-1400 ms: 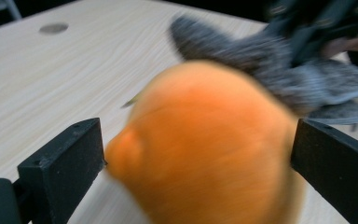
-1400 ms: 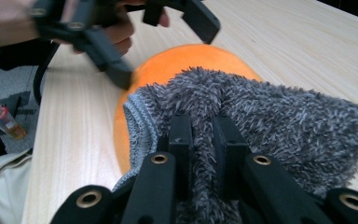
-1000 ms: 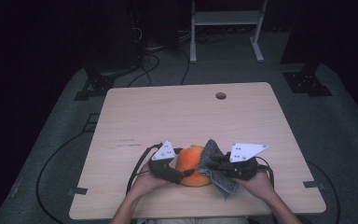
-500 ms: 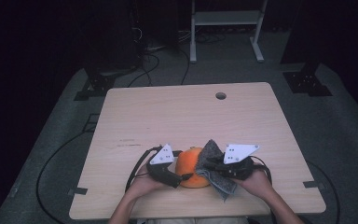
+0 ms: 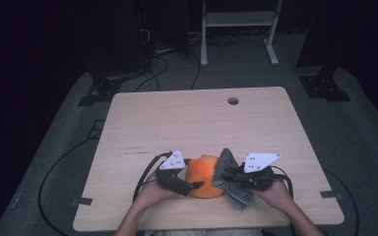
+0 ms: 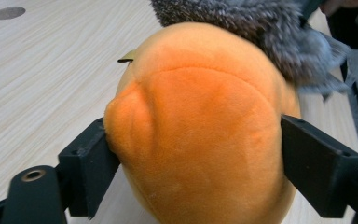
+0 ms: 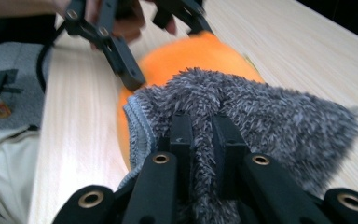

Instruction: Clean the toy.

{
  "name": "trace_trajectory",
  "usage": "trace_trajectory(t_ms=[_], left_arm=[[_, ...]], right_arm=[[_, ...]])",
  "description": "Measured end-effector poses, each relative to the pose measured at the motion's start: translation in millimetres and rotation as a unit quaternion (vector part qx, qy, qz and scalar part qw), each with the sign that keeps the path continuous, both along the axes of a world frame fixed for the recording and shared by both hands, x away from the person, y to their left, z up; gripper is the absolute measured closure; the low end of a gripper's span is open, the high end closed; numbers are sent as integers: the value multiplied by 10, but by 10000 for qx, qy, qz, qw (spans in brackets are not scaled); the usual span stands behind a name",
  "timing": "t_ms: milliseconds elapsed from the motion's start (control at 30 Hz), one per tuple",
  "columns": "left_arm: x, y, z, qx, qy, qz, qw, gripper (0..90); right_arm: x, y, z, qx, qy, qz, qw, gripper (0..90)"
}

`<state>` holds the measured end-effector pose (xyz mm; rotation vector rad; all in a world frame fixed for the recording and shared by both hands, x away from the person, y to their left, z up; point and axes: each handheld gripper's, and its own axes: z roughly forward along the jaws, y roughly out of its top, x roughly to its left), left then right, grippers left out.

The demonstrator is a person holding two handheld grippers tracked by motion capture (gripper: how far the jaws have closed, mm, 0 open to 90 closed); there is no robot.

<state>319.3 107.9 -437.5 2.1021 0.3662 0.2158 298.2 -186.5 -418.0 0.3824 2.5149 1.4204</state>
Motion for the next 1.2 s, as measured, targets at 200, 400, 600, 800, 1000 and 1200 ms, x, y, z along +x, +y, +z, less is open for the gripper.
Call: trace_trajectory(t_ms=[200,400,600,800,1000,1200], left_arm=[[-16,22,-26,47,-154,-41,9999,195],[-39,14,-29,20,-186,-70,9998,197],[12,39,44,-242,331,-38,9992,72],[38,78,41,-300,427,-4,9986,134],[43,120,1,-227,425,115,9988,182],[28,137,-4,-196,374,64,9991,196]], right_arm=[[60,-200,-152,-3,281,-266,9993,798],[88,-217,-9,400,386,-311,9980,797],[98,84,92,242,135,-59,9996,800],[28,190,104,175,-24,37,9998,800],[70,35,-26,275,179,-98,9994,799],[79,-168,-193,264,466,-323,9980,797]])
